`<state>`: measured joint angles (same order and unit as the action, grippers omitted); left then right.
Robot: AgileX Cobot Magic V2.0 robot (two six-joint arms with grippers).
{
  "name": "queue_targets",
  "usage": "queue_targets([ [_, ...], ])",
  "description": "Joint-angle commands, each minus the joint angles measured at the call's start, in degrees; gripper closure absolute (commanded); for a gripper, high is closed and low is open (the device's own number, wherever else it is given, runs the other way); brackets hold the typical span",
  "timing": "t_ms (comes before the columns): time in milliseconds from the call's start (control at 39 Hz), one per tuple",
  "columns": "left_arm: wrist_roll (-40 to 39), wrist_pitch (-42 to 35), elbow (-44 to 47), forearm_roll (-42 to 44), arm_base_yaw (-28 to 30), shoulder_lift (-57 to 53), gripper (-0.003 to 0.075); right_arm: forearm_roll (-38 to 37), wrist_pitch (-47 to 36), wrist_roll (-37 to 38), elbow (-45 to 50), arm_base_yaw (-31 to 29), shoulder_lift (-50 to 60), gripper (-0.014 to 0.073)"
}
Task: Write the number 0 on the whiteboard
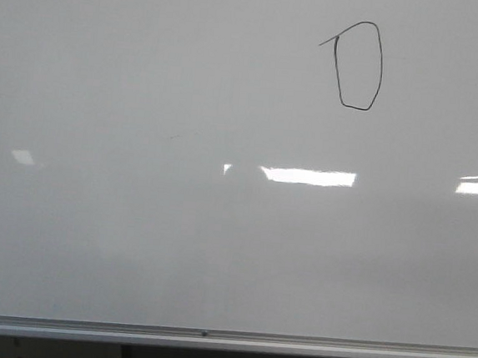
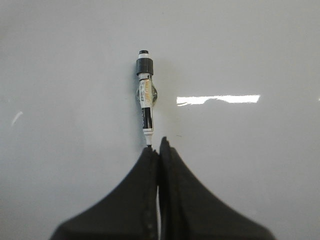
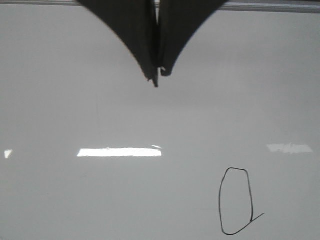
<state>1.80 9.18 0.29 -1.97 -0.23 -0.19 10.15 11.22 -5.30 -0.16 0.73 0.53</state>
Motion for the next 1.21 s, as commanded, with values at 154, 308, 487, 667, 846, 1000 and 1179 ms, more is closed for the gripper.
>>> queue_targets([
  [154, -0.5, -4.8, 1.3, 0.1, -0.3, -1.1, 0.0740, -3.5, -6.9, 3.4, 1.7, -0.5, 0.9, 0.0662],
  [308, -0.5, -4.8, 1.3, 0.1, -0.3, -1.1, 0.0740, -3.5, -6.2, 3.4, 1.7, -0.5, 0.9, 0.0662],
  [487, -0.5, -4.8, 1.3, 0.1, -0.3, -1.1, 0.0740, -3.5, -6.2, 3.4, 1.7, -0.5, 0.9, 0.0662],
  [667, -0.5, -4.8, 1.3, 0.1, -0.3, -1.1, 0.0740, -3.5, -6.2, 3.4, 1.7, -0.5, 0.9, 0.0662],
  [846, -0.5, -4.8, 1.3, 0.1, -0.3, -1.1, 0.0740, -3.5, -6.2, 3.4, 1.7, -0.5, 0.9, 0.0662],
  [1000, -0.5, -4.8, 1.3, 0.1, -0.3, -1.1, 0.0740, -3.5, -6.2, 3.4, 1.7, -0.5, 0.9, 0.0662],
  [1179, -0.5, -4.8, 1.3, 0.1, -0.3, -1.1, 0.0740, -3.5, -6.2, 3.4, 1.7, -0.5, 0.9, 0.0662],
])
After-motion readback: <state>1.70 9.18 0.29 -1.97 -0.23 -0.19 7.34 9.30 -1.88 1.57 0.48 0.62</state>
